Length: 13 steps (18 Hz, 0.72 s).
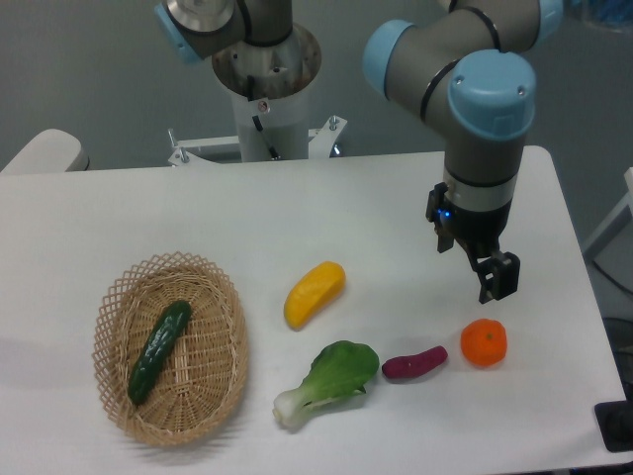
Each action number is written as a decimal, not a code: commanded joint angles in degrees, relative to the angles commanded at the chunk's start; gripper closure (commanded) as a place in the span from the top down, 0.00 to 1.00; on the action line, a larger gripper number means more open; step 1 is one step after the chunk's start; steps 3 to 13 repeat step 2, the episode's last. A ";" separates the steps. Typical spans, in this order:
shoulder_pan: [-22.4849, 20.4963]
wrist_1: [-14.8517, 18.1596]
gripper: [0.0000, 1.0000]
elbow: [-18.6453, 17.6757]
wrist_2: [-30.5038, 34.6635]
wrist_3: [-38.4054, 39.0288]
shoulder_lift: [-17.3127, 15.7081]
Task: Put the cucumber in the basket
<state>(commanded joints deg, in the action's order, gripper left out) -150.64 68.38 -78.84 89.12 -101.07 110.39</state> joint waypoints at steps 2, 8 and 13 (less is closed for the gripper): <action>0.09 0.00 1.00 0.00 0.00 0.09 -0.09; 0.09 0.00 1.00 0.00 0.00 0.09 -0.09; 0.09 0.00 1.00 0.00 0.00 0.09 -0.09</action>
